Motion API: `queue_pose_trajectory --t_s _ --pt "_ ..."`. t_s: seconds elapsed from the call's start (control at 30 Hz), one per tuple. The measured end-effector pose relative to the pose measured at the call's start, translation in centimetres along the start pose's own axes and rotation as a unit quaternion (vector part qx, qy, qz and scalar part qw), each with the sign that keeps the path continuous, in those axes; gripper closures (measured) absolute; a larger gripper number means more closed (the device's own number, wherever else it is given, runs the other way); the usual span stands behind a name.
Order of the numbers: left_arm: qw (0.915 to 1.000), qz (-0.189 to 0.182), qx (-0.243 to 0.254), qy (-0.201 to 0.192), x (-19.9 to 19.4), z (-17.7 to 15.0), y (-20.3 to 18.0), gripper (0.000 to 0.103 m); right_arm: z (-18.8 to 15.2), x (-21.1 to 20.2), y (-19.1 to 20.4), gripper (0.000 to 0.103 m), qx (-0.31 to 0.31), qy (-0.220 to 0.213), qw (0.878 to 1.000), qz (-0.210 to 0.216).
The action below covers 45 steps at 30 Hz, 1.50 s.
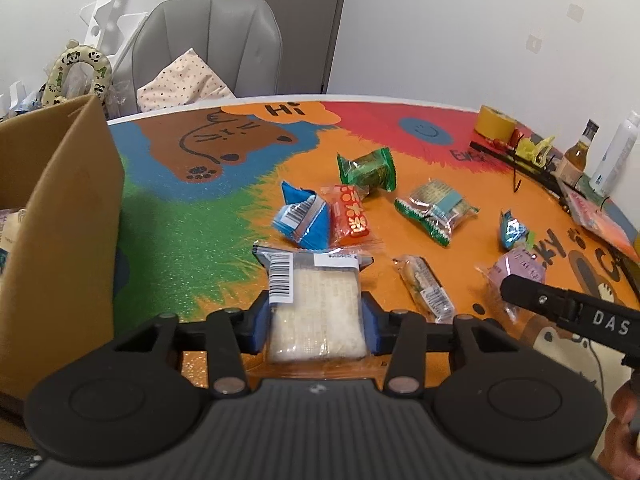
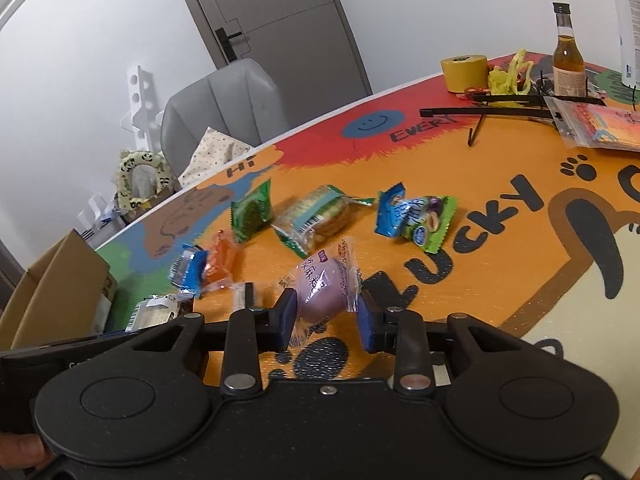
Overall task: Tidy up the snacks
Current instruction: 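Carry the bread pack and pink bun over the cardboard box with both tools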
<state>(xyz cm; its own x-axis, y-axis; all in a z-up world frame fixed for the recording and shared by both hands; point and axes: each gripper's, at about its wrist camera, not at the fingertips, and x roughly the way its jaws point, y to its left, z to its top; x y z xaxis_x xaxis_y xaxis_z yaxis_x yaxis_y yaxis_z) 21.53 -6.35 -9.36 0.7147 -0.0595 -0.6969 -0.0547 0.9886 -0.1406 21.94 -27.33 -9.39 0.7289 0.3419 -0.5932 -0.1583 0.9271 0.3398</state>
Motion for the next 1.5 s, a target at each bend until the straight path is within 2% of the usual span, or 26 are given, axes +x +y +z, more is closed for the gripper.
queue_pose_trajectory --t_s 0.33,0.87,1.5 --pt "0.9994 -0.012 -0.004 -0.032 -3.5 0.8 0.8 0.059 0.4 -1.3 2.3 0.073 -0.010 -0.017 1.000 0.018" --pt "0.9967 -0.001 -0.018 -0.079 -8.0 2.7 4.0 0.059 1.6 -1.8 6.9 0.073 -0.027 -0.035 0.998 0.037" --pt "0.9939 0.005 -0.037 -0.103 -10.9 3.8 9.2 0.059 2.2 -1.2 12.5 0.073 -0.056 -0.038 0.996 0.063"
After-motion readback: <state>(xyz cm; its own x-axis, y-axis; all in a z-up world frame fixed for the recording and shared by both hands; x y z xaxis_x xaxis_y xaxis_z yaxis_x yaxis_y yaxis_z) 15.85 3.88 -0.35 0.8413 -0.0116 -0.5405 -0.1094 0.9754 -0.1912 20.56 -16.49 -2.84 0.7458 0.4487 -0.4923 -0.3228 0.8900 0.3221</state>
